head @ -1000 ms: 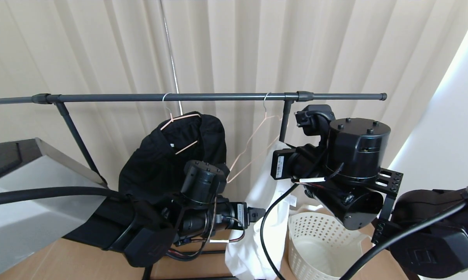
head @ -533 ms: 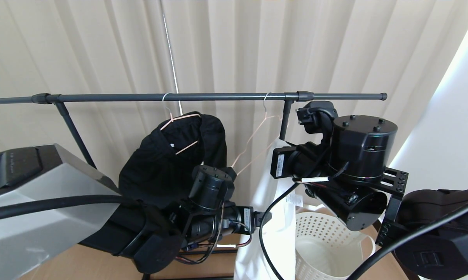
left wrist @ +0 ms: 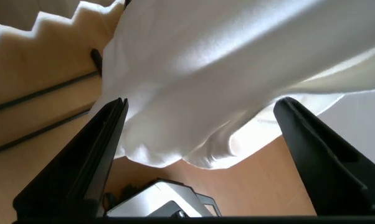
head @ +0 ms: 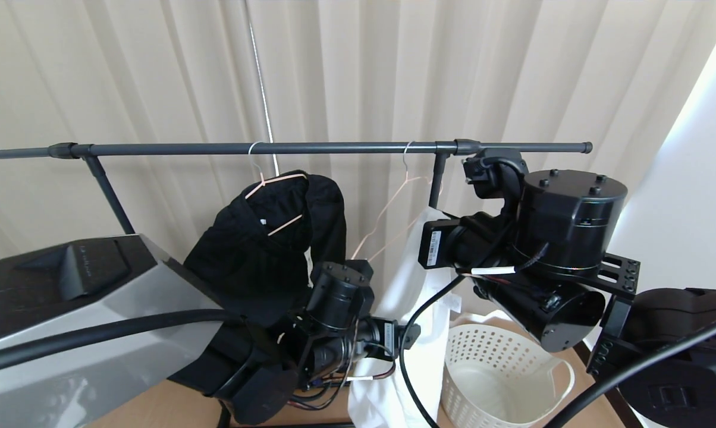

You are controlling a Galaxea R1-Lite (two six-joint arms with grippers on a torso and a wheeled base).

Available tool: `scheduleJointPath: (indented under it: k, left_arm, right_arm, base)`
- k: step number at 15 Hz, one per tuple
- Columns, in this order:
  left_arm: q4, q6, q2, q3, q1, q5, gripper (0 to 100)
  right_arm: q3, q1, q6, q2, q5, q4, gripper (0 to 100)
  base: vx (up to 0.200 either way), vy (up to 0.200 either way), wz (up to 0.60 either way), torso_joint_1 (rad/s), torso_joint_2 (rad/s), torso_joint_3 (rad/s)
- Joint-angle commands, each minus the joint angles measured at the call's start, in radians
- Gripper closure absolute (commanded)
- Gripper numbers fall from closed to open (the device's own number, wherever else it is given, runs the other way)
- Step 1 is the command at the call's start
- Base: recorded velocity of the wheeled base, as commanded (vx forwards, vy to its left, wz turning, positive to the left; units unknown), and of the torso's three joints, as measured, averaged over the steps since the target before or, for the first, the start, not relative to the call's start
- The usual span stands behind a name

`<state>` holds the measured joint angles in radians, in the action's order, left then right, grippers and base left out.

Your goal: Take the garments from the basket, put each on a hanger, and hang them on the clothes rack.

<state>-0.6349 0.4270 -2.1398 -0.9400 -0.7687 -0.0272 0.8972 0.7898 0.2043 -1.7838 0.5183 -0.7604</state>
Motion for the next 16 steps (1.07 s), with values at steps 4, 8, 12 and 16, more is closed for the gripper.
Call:
scheduleJointPath:
  k: [4,8,12,16]
  left_arm:
    - [0.0,-0.008,-0.126,-0.112,0.02,-0.105,0]
    - [0.0,-0.01,-0.126,-0.102,0.045,-0.111,0]
    - [-0.006,-0.01,-0.095,-0.034,0.071,-0.112,0]
    - [-0.037,-0.01,-0.023,0.044,0.072,-0.111,0]
  right_arm:
    - [-0.004,0.002,0.001,0.012,0.0,0.0,100]
    - [-0.008,0.0,-0.002,0.012,0.0,-0.013,100]
    - [-0.008,-0.004,-0.002,0.012,0.0,-0.014,100]
    - [-0.004,-0.055,-0.003,0.007,0.0,-0.014,100]
  base:
    - [0.0,0.0,0.0,0.0,0.0,0.0]
    - [0.0,0.0,0.0,0.0,0.0,0.0]
    - [0.0,0.0,0.0,0.0,0.0,0.0]
    - [0.0,0.0,0.0,0.0,0.0,0.0]
